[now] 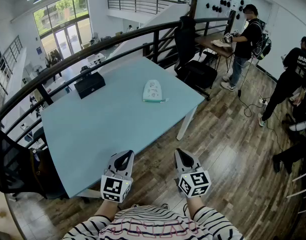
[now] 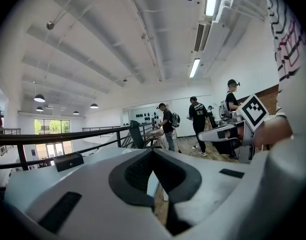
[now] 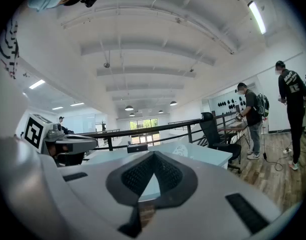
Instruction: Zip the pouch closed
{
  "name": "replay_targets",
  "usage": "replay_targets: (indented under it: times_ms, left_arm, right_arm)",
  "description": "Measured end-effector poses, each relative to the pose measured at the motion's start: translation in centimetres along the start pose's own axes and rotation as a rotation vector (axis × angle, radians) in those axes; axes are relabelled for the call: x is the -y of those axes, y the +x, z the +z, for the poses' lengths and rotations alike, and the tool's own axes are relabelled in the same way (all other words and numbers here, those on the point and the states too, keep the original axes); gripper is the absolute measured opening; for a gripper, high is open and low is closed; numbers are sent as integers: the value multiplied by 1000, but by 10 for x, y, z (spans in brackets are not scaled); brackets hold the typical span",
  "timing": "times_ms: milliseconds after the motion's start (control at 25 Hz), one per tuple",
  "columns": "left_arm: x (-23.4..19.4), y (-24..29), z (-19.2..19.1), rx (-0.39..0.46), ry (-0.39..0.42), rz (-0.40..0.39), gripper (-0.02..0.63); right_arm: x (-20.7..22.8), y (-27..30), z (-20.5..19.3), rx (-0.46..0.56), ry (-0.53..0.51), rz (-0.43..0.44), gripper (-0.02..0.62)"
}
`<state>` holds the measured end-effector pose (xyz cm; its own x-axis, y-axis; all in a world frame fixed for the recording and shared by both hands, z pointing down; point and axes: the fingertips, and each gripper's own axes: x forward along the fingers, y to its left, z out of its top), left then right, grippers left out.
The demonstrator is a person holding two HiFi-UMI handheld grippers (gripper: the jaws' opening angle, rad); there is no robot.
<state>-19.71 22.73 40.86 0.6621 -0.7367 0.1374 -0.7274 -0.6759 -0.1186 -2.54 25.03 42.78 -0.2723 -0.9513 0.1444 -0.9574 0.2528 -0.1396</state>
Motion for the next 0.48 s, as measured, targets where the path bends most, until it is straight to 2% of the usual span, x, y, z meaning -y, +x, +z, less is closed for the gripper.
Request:
replay_targets:
  times_ms: [480]
  left_arm:
    - [29, 25, -6, -25, -21, 0, 26]
  right_arm:
    - [27, -6, -3, 8, 39, 43, 29]
